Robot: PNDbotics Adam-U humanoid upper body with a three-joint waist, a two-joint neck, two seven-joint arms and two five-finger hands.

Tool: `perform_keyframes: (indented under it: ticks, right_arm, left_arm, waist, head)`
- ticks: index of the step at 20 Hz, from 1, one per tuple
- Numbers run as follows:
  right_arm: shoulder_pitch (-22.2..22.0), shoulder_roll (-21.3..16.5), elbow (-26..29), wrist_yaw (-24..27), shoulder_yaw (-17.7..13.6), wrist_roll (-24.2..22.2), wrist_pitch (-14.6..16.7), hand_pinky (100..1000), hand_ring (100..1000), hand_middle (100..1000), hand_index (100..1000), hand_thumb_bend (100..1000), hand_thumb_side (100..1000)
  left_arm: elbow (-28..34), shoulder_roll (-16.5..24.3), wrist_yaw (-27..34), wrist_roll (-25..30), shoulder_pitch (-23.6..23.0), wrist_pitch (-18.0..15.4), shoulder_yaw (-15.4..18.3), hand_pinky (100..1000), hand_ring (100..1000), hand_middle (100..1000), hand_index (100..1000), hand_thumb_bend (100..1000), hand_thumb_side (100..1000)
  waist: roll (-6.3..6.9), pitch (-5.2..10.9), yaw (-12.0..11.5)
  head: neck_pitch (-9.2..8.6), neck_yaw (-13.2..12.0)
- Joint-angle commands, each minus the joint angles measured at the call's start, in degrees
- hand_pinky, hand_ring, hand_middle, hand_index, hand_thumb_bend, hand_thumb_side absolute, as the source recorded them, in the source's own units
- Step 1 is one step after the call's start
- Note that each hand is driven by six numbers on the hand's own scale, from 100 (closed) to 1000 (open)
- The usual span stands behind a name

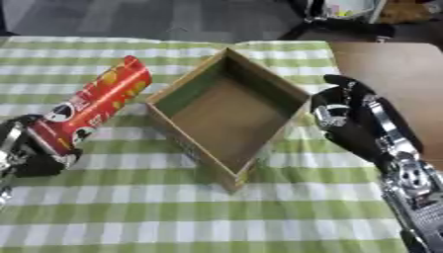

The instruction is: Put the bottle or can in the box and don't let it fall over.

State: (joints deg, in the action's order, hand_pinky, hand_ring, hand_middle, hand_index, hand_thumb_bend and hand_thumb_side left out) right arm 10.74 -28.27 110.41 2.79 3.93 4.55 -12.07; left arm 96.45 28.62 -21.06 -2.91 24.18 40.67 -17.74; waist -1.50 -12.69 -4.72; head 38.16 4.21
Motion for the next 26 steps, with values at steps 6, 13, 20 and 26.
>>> perform_keyframes:
  ticks: [6,13,20,26]
  right_arm:
    - [0.06,-1.15,0.92,-0.17,-0.70,0.04,0.30,752,784,677,874,147,392]
    - [-0.43,-1.43,0.99,-0.05,-0.95,0.25,0.39,752,784,677,874,152,389]
    - [-0.56,-1.50,1.06,0.13,-1.14,0.42,0.51,752,785,678,874,154,388]
    - [-0.45,-1.57,1.37,0.36,-1.34,0.64,0.61,751,785,679,874,154,388]
  left_arm:
    - [4.55,1.91,-0.28,-0.21,1.68,1.03,2.28,273,477,510,584,100,117]
    - [9.31,3.27,-1.45,-0.01,4.36,2.35,3.51,261,469,493,540,100,100]
    - [10.58,2.81,-3.52,3.93,9.04,2.60,2.19,261,468,486,524,100,100]
    - [10.08,0.01,-5.91,8.40,13.86,1.68,-0.46,261,469,485,522,100,100]
  waist:
    - [-0.01,1.71,-0.25]
    - [0.52,2.65,-0.33]
    - [0.91,3.22,-0.05]
    - [1.11,3.58,0.34]
  head:
    - [-0.07,0.62]
    - [0.34,1.18]
    - [0.50,1.29]
    - [0.61,1.63]
